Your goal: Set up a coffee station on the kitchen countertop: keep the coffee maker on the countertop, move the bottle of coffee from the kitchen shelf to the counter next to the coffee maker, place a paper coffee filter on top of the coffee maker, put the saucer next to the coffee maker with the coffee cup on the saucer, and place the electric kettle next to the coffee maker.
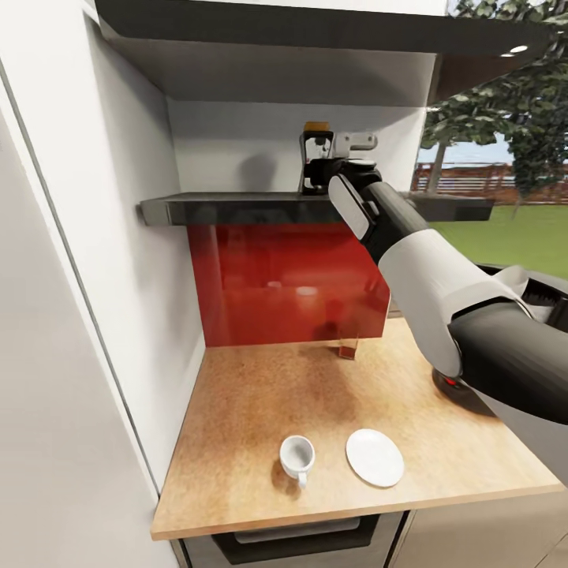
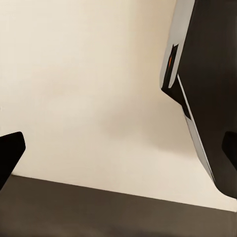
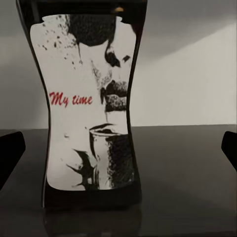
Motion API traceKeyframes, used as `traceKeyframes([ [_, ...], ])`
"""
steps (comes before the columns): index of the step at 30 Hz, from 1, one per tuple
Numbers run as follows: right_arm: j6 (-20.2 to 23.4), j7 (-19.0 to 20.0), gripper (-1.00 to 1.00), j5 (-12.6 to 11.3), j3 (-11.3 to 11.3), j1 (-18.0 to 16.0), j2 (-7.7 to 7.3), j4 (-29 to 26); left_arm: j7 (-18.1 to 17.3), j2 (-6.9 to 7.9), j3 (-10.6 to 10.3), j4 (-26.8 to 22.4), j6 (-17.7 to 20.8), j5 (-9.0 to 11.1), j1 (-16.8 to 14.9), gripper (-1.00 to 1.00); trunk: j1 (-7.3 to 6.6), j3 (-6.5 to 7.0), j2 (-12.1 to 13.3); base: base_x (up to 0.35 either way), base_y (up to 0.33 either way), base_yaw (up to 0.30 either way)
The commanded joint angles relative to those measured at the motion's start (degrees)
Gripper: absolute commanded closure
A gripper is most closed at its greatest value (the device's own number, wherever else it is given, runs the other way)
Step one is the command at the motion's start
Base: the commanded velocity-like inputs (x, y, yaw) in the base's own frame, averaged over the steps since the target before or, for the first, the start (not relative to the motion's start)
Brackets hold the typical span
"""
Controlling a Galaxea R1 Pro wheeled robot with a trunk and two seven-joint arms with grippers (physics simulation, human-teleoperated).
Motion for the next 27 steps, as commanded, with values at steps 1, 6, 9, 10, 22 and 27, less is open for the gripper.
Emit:
traceKeyframes([
  [1,0.16,-0.47,-1.0,-0.44,0.23,-0.06,0.0,0.06,0.08,0.01,-0.01,-0.11,0.21,0.59,0.0,-1.0,0.04,-0.09,-0.1,0.036,0.012,0.0],
  [6,0.16,-0.44,-1.0,-0.44,0.24,-0.06,0.0,0.2,0.01,-0.06,-0.03,-0.09,0.22,0.53,0.03,-1.0,0.04,-0.09,-0.1,0.113,0.101,0.0],
  [9,0.16,-0.42,-1.0,-0.44,0.23,-0.06,0.0,0.21,0.03,-0.08,-0.02,-0.09,0.21,0.53,0.01,-1.0,0.04,-0.09,-0.1,0.106,0.098,0.0],
  [10,0.16,-0.44,-1.0,-0.44,0.27,-0.06,0.0,0.21,0.06,-0.09,-0.03,-0.09,0.21,0.52,0.01,-1.0,0.04,-0.09,-0.1,0.028,0.026,0.0],
  [22,0.16,-0.47,-1.0,-0.44,0.31,-0.06,0.0,0.13,0.01,-0.08,-0.09,-0.11,0.21,0.51,0.01,-1.0,0.04,-0.09,-0.1,0.087,0.004,0.0],
  [27,0.16,-0.47,-1.0,-0.44,0.31,-0.06,0.0,0.06,0.01,-0.09,-0.09,-0.11,0.21,0.51,0.0,-1.0,0.04,-0.09,-0.1,0.033,0.0,0.0],
])
